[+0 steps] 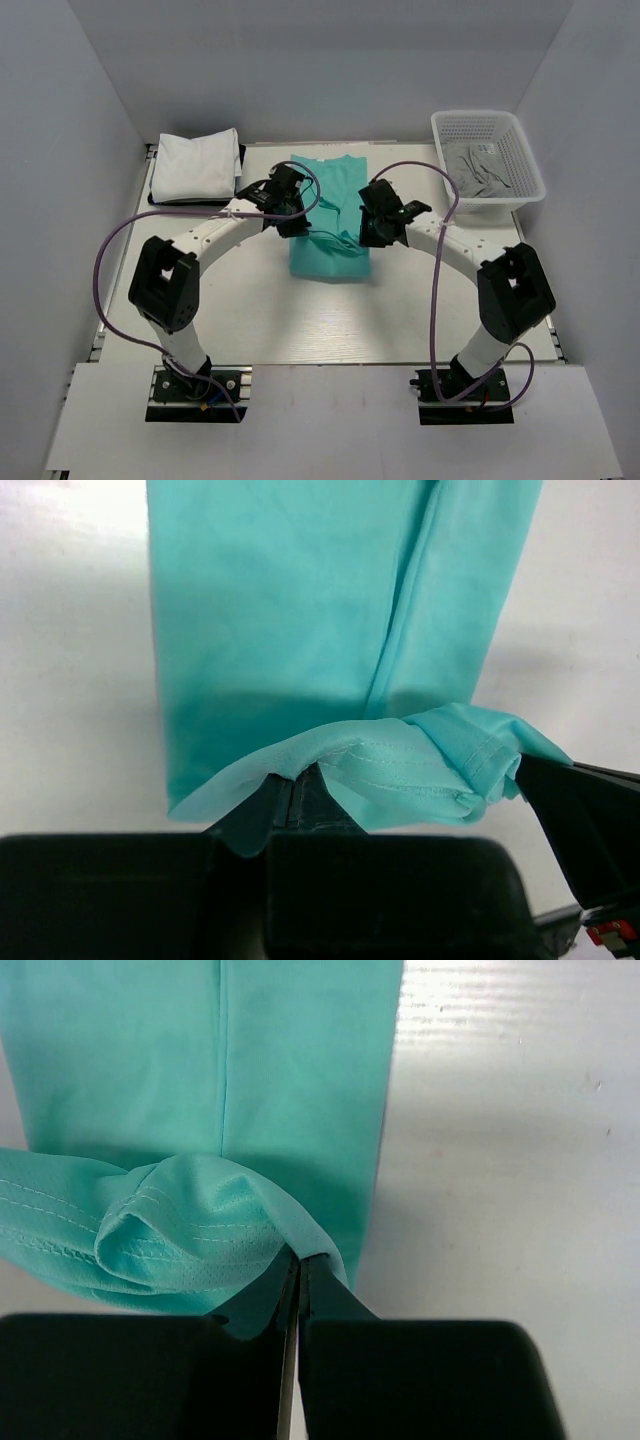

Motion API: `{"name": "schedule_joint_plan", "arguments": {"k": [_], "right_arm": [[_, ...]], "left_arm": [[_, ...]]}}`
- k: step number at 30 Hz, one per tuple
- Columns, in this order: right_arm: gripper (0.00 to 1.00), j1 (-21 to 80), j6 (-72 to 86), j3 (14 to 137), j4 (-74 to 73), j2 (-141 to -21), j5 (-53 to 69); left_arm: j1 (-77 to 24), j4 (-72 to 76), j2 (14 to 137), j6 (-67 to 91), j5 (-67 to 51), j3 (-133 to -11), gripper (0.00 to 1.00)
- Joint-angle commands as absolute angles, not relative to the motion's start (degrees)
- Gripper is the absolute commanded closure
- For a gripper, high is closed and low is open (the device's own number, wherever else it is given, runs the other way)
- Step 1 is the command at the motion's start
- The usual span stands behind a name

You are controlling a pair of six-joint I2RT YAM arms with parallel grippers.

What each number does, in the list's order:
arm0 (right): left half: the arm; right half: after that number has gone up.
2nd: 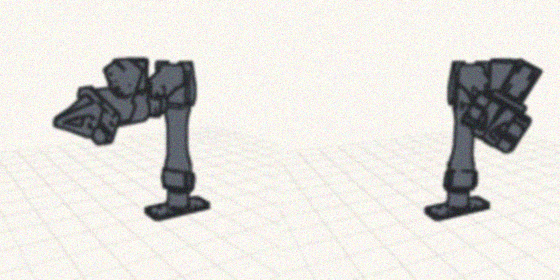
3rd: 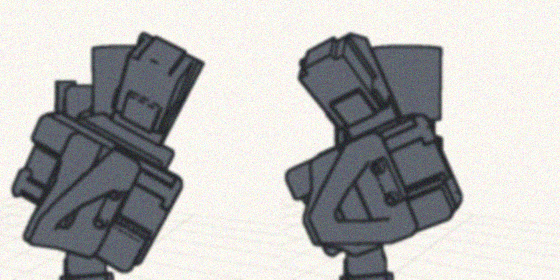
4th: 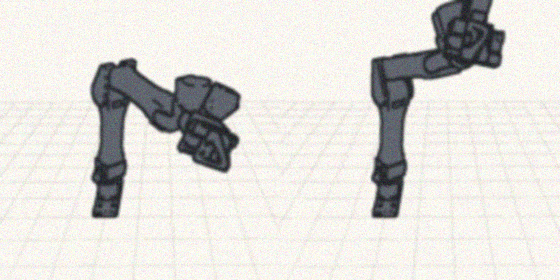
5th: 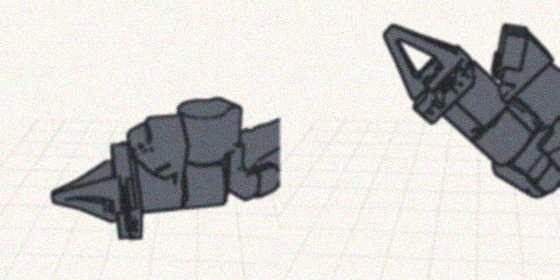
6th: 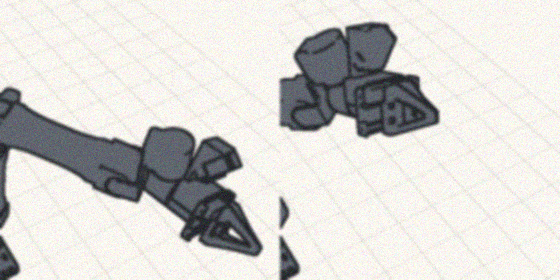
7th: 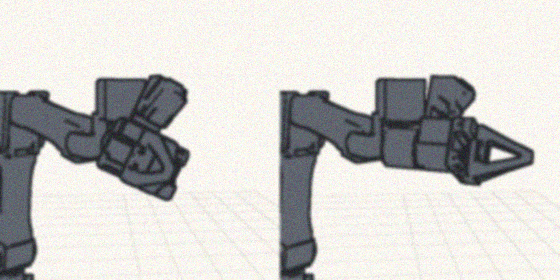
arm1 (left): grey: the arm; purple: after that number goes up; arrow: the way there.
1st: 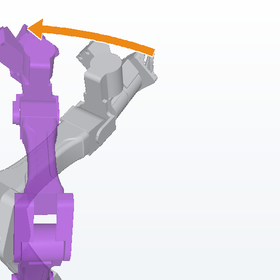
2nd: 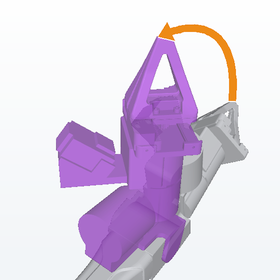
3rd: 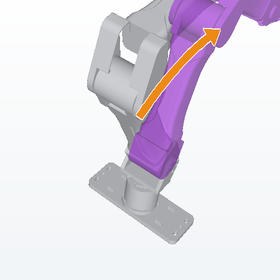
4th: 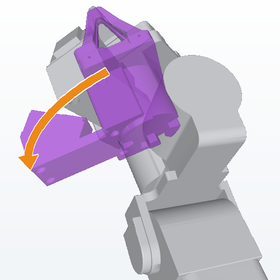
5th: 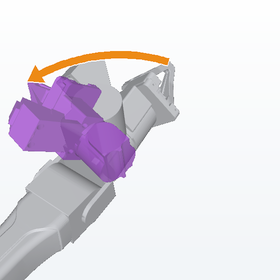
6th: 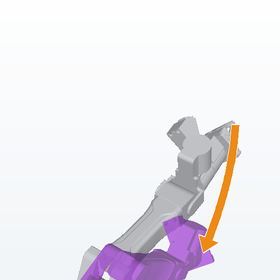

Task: Fold and stack the t-shirts
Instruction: Fold the folded rectangular tshirt in 1/3 of the way

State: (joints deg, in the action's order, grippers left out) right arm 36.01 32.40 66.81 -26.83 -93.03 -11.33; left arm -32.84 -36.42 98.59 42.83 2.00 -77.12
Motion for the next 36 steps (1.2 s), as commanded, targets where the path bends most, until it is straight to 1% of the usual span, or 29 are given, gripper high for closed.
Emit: {"name": "schedule_joint_plan", "arguments": {"k": [1, 4, 6, 10, 15, 18, 23, 25, 26, 27, 28, 30, 31, 32, 33, 34, 35, 36], "right_arm": [[1.0, 34.37, 30.15, 71.79, -24.87, -95.53, -9.67], [1.0, 33.05, 29.45, 73.38, -24.08, -98.35, -8.7], [1.0, 31.99, 29.1, 74.62, -23.12, -99.93, -7.82], [1.0, 30.41, 28.13, 78.22, -23.03, -103.61, -6.77], [1.0, 29.18, 27.86, 79.28, -20.93, -106.0, -4.39], [1.0, 28.39, 28.39, 79.54, -19.87, -106.87, -5.62], [1.0, 27.07, 27.51, 81.82, -18.81, -110.55, -3.34], [1.0, 26.72, 28.12, 83.23, -19.07, -112.49, -2.2], [1.0, 26.54, 28.73, 83.84, -18.9, -112.93, -2.02], [1.0, 26.02, 29.09, 84.63, -19.07, -113.37, -1.67], [0.9, 25.67, 30.22, 84.81, -18.29, -113.99, -1.5], [0.79, 24.09, 32.07, 86.3, -17.76, -115.22, -0.53], [0.72, 23.82, 32.6, 87.0, -16.45, -116.27, 1.73], [0.69, 23.38, 34.87, 89.53, -16.61, -117.67, 2.63], [0.65, 22.25, 35.59, 92.26, -16.7, -119.08, 5.33], [0.59, 21.37, 36.2, 93.59, -17.05, -119.87, 6.49], [0.52, 20.75, 36.99, 96.74, -17.66, -121.1, 7.46], [0.5, 20.05, 37.35, 97.81, -17.4, -121.81, 9.12]], "left_arm": [[-31.46, -35.51, 100.89, 40.44, 2.2, -80.77, 1.0], [-30.41, -36.64, 104.06, 39.81, 1.58, -83.14, 1.0], [-29.53, -37.27, 104.59, 40.34, 4.3, -83.94, 1.0], [-28.21, -31.91, 105.55, 38.5, 0.8, -83.94, 1.0], [-28.21, -32.87, 110.82, 38.5, -1.32, -86.66, 1.0], [-27.6, -31.12, 111.44, 38.5, -2.01, -87.27, 1.0], [-26.54, -31.9, 113.63, 38.5, -1.41, -88.77, 1.0], [-25.93, -31.29, 114.96, 38.5, -2.81, -90.25, 1.0], [-25.41, -31.81, 116.27, 38.5, -2.81, -90.87, 0.95], [-25.4, -31.82, 116.8, 38.5, -2.81, -91.4, 0.93], [-24.88, -31.82, 117.33, 39.19, -2.81, -92.45, 0.89], [-24.17, -30.24, 118.82, 39.2, -4.21, -93.6, 0.75], [-23.47, -29.71, 119.44, 39.81, -4.22, -95.43, 0.72], [-22.6, -29.71, 120.23, 39.81, -3.61, -96.67, 0.72], [-21.98, -29.71, 121.19, 40.51, -3.6, -98.07, 0.67], [-21.36, -30.58, 123.64, 40.52, -3.6, -102.26, 0.62], [-20.14, -33.72, 124.79, 41.13, -3.6, -104.65, 0.5], [-19.61, -34.79, 125.67, 41.74, -3.6, -106.59, 0.27]]}}
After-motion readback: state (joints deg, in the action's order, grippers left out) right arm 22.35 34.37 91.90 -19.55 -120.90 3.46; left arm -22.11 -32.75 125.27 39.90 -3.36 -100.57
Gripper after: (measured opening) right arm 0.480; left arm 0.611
